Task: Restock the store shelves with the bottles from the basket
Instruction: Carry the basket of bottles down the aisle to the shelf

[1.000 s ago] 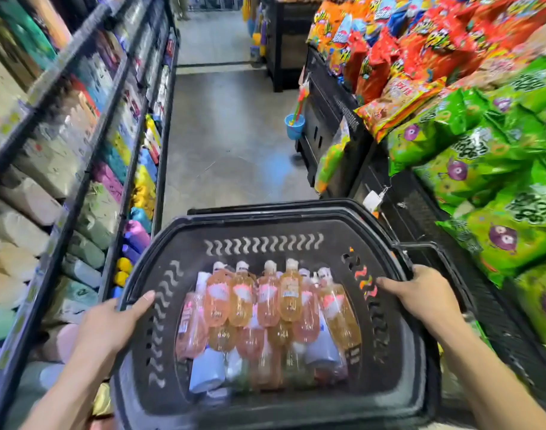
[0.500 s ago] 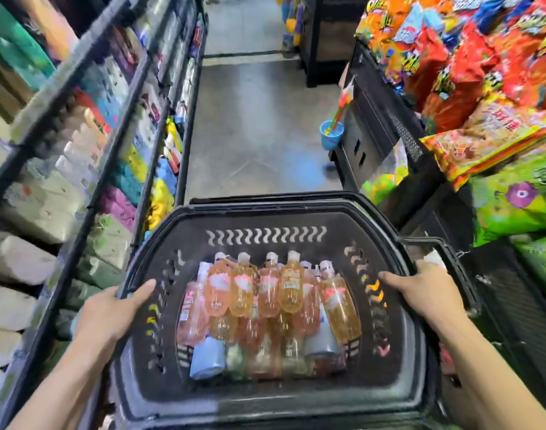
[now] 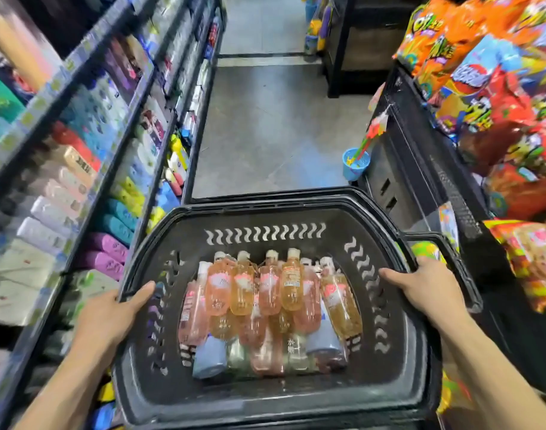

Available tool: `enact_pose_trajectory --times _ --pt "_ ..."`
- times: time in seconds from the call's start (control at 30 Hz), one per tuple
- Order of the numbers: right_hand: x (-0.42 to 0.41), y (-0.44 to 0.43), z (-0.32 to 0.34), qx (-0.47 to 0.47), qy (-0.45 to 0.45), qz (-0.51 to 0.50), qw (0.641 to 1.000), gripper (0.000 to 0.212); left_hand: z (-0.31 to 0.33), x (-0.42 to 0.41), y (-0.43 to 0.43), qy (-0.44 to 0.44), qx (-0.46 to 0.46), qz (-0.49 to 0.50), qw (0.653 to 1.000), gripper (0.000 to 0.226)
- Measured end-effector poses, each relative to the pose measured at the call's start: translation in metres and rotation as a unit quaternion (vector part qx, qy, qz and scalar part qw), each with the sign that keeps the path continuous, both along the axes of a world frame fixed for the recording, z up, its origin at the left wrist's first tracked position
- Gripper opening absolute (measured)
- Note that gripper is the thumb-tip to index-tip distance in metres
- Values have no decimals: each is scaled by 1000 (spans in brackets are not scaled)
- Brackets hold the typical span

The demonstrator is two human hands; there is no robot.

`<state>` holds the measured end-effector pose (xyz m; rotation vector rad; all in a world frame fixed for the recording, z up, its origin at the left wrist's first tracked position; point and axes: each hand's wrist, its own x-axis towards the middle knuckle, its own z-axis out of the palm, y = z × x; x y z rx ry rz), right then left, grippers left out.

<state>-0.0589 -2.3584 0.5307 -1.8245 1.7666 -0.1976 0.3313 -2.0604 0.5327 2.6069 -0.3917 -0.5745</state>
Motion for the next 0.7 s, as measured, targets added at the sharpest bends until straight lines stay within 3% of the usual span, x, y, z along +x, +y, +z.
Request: enact_pose_trajectory --times 0.23,0.43,0.7 --pt "78 -112 -15 -12 26 -15 999 56 -22 99 -122 -2 38 -24 999 81" --pt "138 -202 -9 -18 29 -36 999 58 -10 169 -227 -5 24 -39 999 76" --pt "205 -335 -10 -3 16 -46 999 52 0 236 -367 -24 35 -42 998 86"
